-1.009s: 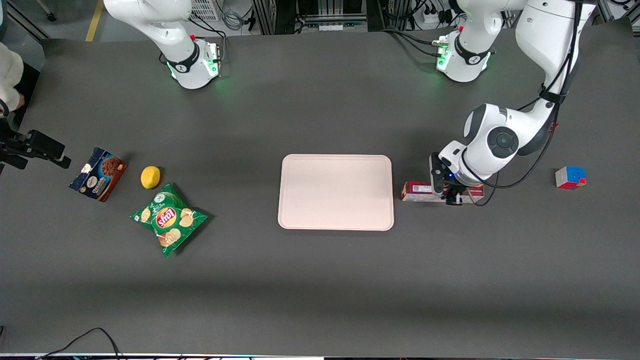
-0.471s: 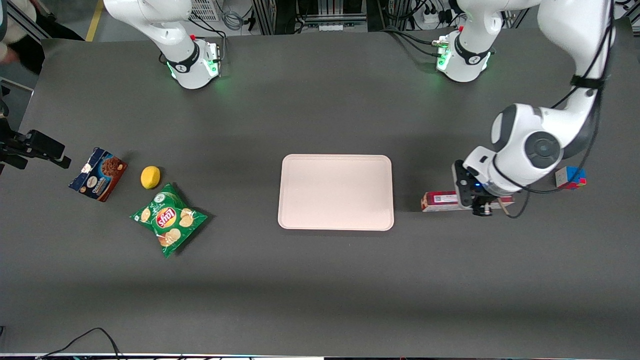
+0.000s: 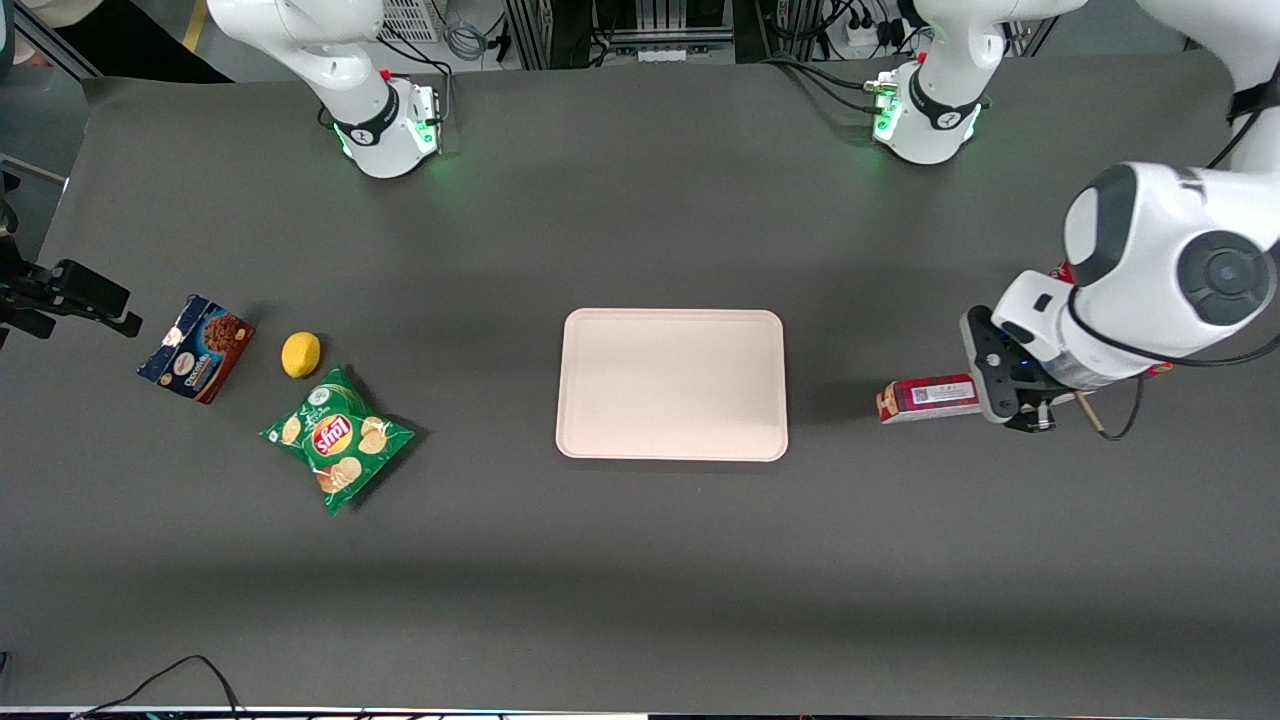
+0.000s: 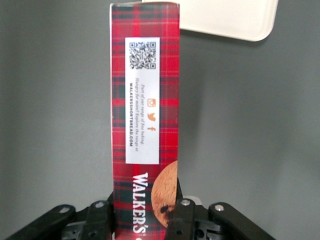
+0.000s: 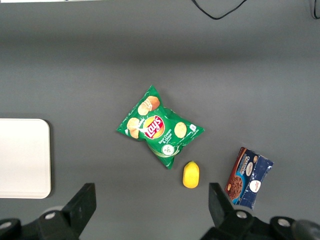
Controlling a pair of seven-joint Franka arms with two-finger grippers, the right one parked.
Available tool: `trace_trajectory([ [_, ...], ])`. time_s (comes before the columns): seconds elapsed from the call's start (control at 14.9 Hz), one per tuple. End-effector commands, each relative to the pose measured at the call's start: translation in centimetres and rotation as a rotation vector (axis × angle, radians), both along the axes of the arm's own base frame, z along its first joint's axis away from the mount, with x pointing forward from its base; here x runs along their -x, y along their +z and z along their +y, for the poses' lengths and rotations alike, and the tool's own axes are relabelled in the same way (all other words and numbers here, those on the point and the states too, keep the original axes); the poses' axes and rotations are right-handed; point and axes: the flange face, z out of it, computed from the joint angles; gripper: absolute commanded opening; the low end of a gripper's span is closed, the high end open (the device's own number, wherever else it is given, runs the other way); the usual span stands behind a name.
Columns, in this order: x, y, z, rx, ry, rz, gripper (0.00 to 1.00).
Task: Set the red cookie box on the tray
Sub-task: 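Close the left gripper on the cookie box and lift it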
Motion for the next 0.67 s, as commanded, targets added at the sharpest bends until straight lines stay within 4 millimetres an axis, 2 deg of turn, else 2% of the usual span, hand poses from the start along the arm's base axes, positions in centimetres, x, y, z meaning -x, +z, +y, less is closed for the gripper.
trace_trajectory([
  [0.0,-0.3,6.1,0.1,0.003,0.05,0.044,0.04],
  [0.2,-0.2,6.6,0.3,0.012,0.092,0.05,0.04],
  [0.4,0.3,6.3,-0.2,0.025,0.236,0.092,0.03],
  [0.61,0.8,6.4,-2.0,0.025,0.385,0.117,0.03],
])
